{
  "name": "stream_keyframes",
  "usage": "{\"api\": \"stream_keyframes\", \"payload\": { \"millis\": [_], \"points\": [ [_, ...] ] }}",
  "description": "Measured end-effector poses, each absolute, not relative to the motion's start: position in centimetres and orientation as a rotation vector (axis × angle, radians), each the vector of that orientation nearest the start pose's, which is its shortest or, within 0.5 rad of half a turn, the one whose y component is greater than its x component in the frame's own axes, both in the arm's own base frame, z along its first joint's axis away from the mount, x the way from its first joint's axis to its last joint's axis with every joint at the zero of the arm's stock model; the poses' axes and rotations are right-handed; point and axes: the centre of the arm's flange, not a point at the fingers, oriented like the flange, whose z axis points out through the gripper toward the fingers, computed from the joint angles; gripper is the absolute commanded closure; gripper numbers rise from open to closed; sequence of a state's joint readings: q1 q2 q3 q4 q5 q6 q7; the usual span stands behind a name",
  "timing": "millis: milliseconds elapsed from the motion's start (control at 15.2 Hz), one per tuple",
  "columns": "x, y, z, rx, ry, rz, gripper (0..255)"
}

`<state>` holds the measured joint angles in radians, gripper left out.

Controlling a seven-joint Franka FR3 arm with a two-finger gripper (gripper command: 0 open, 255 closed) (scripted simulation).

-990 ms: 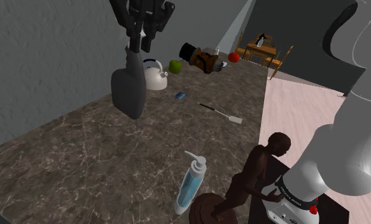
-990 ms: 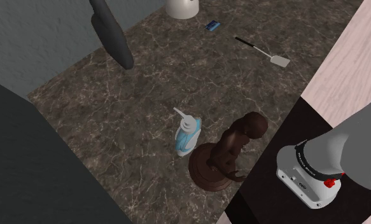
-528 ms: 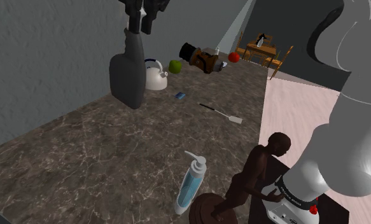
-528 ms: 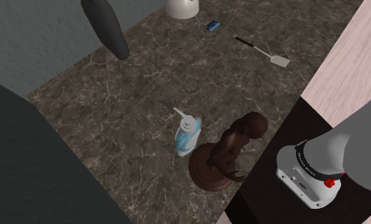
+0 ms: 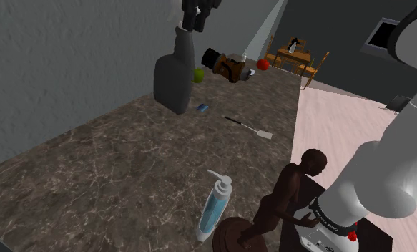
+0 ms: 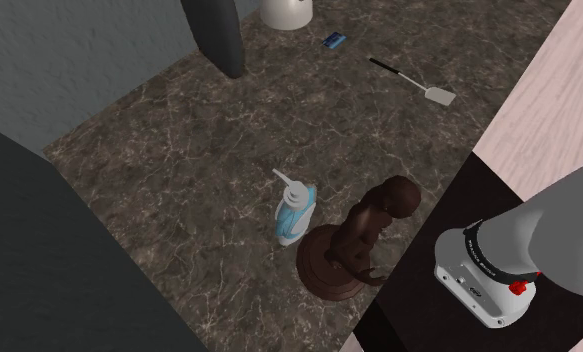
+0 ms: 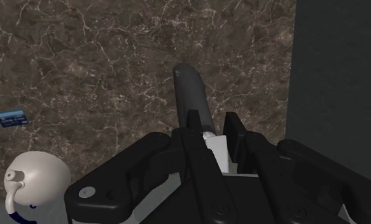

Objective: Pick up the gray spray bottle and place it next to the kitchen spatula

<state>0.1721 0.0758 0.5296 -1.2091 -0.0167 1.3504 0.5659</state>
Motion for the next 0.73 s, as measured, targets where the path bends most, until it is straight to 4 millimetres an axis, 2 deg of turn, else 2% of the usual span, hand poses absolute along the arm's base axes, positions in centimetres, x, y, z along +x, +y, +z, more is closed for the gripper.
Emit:
{"api": "stream_keyframes", "payload": {
  "millis": [726],
  "points": [
    [38.6,19.7,73.4,-3.071,-0.195,-0.073,255]
  ]
}}
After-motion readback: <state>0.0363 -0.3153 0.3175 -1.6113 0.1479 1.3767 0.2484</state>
